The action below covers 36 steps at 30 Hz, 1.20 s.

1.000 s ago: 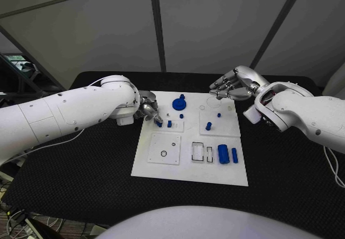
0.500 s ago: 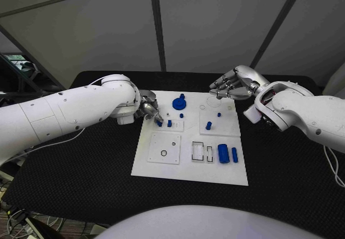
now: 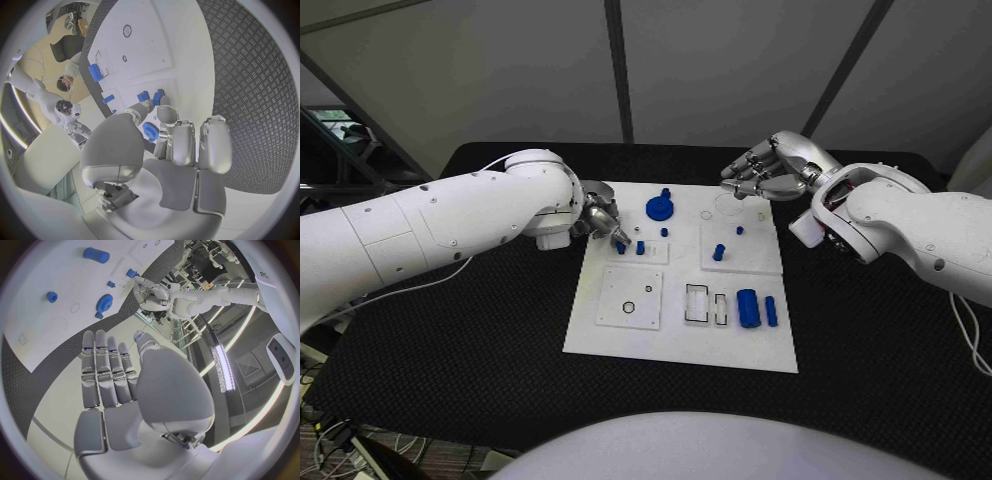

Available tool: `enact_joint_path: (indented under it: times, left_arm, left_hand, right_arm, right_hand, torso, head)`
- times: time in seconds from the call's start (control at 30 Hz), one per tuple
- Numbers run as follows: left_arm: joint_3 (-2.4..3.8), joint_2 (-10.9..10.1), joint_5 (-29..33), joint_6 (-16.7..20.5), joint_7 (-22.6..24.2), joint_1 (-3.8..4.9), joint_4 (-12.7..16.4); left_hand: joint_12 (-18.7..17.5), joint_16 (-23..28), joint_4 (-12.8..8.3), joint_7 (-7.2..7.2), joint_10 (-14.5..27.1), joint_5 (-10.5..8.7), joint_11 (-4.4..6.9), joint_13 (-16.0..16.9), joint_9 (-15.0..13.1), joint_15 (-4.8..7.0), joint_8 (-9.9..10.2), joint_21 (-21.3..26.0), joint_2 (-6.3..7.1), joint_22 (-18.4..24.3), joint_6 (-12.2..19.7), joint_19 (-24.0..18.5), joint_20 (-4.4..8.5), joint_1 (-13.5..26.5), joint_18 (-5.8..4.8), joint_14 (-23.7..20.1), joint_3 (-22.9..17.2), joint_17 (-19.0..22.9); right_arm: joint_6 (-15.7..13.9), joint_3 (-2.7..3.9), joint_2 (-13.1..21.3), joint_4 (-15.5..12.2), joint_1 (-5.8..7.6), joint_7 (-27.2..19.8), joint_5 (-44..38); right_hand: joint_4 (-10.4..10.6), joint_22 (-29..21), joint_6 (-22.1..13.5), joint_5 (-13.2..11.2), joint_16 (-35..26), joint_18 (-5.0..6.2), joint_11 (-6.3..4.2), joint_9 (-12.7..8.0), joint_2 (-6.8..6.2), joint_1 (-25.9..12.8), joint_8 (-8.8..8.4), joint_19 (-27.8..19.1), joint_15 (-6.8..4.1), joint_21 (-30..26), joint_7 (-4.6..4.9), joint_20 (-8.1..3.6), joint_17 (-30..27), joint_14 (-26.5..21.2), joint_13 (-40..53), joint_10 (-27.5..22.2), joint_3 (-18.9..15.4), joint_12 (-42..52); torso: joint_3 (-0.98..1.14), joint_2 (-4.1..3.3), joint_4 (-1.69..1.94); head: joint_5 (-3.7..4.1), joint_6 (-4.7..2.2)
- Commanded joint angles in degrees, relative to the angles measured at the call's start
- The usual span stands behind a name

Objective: Assemble the parts on the task board

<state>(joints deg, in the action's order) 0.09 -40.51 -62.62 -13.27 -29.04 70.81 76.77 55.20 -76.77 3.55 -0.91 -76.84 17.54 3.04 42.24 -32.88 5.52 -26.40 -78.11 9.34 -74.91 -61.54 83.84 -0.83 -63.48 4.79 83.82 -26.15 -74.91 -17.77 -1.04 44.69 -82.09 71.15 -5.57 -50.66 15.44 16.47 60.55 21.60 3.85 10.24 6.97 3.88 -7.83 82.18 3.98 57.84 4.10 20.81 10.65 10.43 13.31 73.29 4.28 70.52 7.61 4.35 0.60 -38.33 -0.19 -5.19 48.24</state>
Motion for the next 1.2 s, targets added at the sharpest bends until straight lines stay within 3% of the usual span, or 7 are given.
enact_joint_path:
  times: [0.03, 0.73, 0.93, 1.2]
  left_arm:
    - [-0.19, 0.2, 0.1, -1.3, -0.5, -0.27, 0.0]
    - [-0.19, 0.1, 0.1, -1.9, -0.6, -0.27, -0.1]
    - [-0.19, 0.1, 0.1, -2.1, -0.6, -0.29, 0.0]
    - [-0.19, 0.0, 0.1, -1.5, -0.7, -0.36, 0.3]
  left_hand:
    - [0.3, -0.4, 0.0, 0.00, -0.1, 0.04, -0.09, 0.0, 0.1, 0.32, 0.3, -0.3, -0.02, -5.1, -0.4, 0.8, 0.21, 0.5, -1.79, 2.8, 0.2, -1.2]
    - [0.7, -0.4, -1.9, 0.40, -0.2, 0.43, 0.25, 0.9, 0.4, 0.55, 0.9, -0.5, -0.59, -5.5, -0.7, 1.0, 0.41, -2.8, -1.85, 2.8, 0.4, -1.2]
    - [0.9, -0.4, -4.7, 0.21, -0.6, 1.51, 0.21, 1.6, 0.7, 0.54, 1.6, -0.7, -0.07, -5.8, -0.4, 1.1, 0.46, -6.1, -1.92, 2.8, -2.8, -1.3]
    - [1.1, -0.4, -5.7, -0.24, -1.2, 2.43, -0.08, 2.3, 0.6, 0.33, 1.6, -1.1, 0.58, -6.2, -0.6, 1.3, 0.30, -6.4, -2.04, 2.8, -5.2, -1.3]
  right_arm:
    - [0.4, 0.03, 0.0, -0.1, 0.08, -0.1, 0.1]
    - [0.4, 0.03, -0.1, 0.0, 0.08, 0.0, 0.1]
    - [0.5, 0.03, -0.1, 0.0, 0.08, 0.0, 0.1]
    - [0.5, 0.03, -0.1, 0.0, 0.08, 0.0, 0.1]
  right_hand:
    - [0.2, -0.1, -0.4, 0.2, -0.1, 0.18, -0.06, 0.0, 0.39, -0.4, -0.14, 0.2, 0.16, -0.2, 0.03, 0.11, -0.1, -0.2, -0.1, -0.3, 0.0, 0.0]
    - [0.2, -0.1, -0.4, 0.3, -0.1, 0.18, -0.05, 0.0, 0.42, -0.4, -0.14, 0.3, 0.17, -0.2, 0.04, 0.13, -0.1, -0.2, -0.1, -0.3, -0.1, 0.0]
    - [0.3, -0.1, -0.4, 0.3, -0.1, 0.17, -0.04, 0.0, 0.48, -0.5, -0.13, 0.3, 0.18, -0.3, 0.05, 0.13, -0.1, -0.3, -0.1, -0.3, -0.1, 0.0]
    - [0.4, -0.2, -0.4, 0.3, -0.1, 0.17, -0.03, 0.0, 0.55, -0.6, -0.13, 0.3, 0.19, -0.3, 0.06, 0.14, -0.1, -0.3, -0.1, -0.4, -0.1, 0.0]
  torso:
    - [0.03, -0.03, 0.03]
    - [0.01, -0.02, 0.02]
    - [0.02, -0.01, 0.03]
    - [0.02, 0.02, 0.04]
  head:
    - [-0.01, 0.08]
    - [-0.01, 0.24]
    - [-0.08, 0.27]
    - [-0.13, 0.32]
